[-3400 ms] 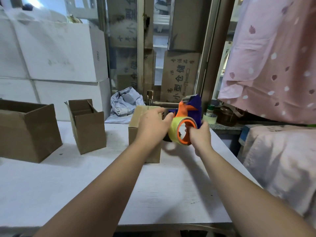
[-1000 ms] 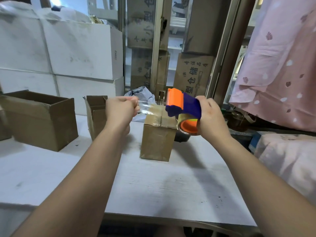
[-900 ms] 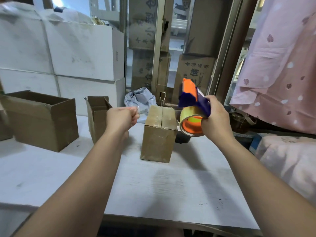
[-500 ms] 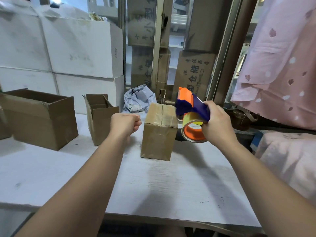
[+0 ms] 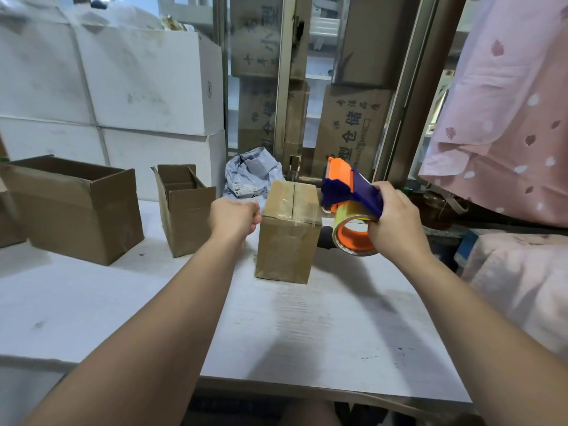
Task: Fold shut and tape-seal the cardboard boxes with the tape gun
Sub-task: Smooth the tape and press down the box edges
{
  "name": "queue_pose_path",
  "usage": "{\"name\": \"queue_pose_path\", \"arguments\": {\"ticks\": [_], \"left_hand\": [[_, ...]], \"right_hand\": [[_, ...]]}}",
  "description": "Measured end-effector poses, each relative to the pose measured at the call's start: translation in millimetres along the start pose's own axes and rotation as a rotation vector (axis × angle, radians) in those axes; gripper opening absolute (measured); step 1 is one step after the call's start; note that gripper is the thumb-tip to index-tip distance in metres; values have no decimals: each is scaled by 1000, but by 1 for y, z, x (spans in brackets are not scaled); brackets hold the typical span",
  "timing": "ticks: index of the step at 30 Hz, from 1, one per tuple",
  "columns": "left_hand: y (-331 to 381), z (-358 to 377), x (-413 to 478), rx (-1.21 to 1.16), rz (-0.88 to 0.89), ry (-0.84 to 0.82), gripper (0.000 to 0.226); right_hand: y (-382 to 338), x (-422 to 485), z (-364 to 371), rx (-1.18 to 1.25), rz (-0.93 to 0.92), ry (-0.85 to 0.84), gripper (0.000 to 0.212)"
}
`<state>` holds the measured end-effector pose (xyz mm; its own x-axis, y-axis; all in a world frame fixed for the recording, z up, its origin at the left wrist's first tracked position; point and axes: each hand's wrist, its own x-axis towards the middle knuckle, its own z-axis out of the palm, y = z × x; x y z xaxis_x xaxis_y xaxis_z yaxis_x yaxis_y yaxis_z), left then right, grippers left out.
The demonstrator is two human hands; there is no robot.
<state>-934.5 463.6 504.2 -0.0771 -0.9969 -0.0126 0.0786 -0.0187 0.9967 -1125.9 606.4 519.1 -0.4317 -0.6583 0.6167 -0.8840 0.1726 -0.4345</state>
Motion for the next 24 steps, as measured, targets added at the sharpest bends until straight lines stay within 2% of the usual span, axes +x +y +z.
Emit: {"name": "queue_pose_path", "arguments": {"ticks": [10, 14, 18, 21, 24], "left_hand": [[-7, -4, 5, -33, -100, -59, 18], [-8, -4, 7, 18, -89, -90, 20], [-11, -3, 10, 117, -21, -87, 23], [-14, -3, 11, 199, 9, -89, 26], [-12, -1, 7, 81, -118, -135, 23]], "right_hand": [[12, -4, 21, -48, -27, -138, 57], [16, -4, 27, 45, 17, -178, 54], [21, -10, 38, 127, 95, -237, 61], [21, -15, 44, 184, 132, -210, 61], [20, -18, 46, 189, 153, -201, 59]]}}
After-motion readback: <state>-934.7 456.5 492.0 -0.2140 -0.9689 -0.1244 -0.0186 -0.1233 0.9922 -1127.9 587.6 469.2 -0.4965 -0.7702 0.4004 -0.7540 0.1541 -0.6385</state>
